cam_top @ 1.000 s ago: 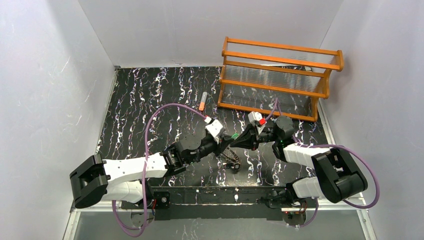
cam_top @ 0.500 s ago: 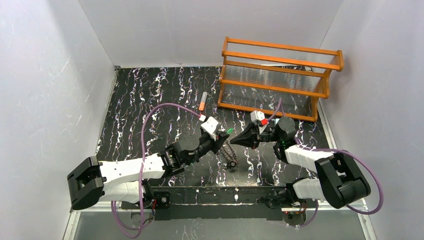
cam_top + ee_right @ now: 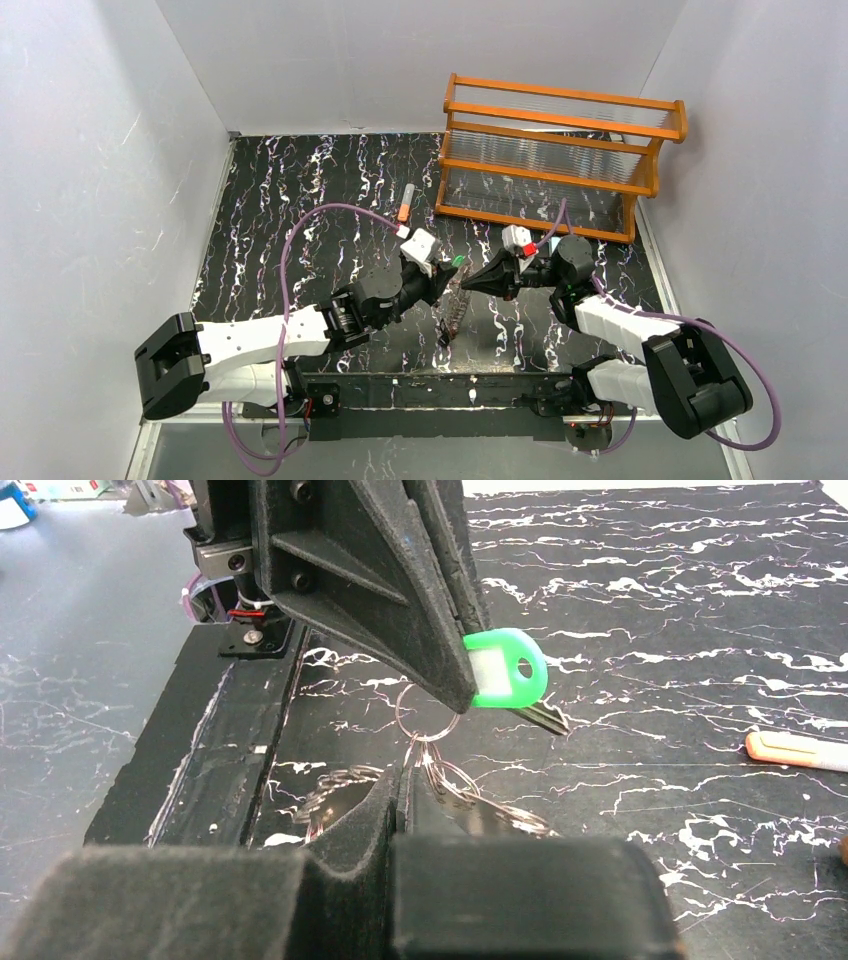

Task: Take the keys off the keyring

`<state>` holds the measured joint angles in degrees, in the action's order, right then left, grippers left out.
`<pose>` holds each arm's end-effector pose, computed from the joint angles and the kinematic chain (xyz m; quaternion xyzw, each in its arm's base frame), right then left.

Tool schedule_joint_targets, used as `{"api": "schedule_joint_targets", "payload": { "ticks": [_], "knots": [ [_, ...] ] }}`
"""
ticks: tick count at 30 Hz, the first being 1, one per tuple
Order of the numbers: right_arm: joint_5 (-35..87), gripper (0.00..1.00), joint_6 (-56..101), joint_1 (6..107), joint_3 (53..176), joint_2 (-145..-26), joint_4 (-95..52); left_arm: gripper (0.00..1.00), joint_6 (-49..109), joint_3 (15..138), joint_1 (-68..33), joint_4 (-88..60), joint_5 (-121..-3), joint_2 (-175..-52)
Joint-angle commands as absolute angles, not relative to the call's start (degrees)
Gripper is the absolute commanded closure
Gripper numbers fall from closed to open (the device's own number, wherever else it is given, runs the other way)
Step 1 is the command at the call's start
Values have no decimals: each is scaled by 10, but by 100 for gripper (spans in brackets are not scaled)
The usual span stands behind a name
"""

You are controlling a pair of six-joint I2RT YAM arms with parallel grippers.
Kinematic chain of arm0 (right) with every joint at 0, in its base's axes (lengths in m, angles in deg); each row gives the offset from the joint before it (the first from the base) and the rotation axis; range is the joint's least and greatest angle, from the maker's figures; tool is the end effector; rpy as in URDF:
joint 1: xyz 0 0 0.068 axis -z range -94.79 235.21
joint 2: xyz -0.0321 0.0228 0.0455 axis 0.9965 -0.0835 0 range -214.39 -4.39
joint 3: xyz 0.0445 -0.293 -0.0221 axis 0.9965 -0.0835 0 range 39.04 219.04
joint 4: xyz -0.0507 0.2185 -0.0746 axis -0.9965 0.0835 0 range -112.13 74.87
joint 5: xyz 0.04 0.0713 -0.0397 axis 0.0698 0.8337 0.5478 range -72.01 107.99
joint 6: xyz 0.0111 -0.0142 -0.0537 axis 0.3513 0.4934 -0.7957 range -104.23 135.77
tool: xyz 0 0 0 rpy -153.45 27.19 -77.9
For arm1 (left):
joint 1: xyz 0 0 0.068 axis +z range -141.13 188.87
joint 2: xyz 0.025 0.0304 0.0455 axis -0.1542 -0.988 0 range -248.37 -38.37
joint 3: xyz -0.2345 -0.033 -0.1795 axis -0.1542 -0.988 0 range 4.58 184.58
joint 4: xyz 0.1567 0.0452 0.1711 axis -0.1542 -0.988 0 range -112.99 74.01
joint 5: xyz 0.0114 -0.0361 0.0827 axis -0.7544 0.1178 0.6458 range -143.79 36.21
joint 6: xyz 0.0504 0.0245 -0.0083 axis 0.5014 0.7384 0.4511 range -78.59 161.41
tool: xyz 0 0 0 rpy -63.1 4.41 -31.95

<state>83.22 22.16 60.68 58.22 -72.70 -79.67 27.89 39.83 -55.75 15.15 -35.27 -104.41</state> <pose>0.1587 0.1119 0.2698 -0.4897 0.4792 0.5094 0.5207 0.1109 -0.2043 0.3183 0.1972 0.6770 -0.3531 0.6149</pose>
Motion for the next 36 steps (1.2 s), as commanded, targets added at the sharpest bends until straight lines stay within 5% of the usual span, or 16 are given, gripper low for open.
{"api": "schedule_joint_targets", "payload": {
  "ticks": [1,17,36],
  "knots": [
    [841,99,159,593,612,-696,-700,100,274,456,-552,137,-348,-1047],
    [695,99,-30,502,665,-641,-487,100,227,517,-552,37,-360,-1080],
    [665,99,-41,470,645,-600,-492,100,107,526,-475,-69,-326,-1082]
  ]
}}
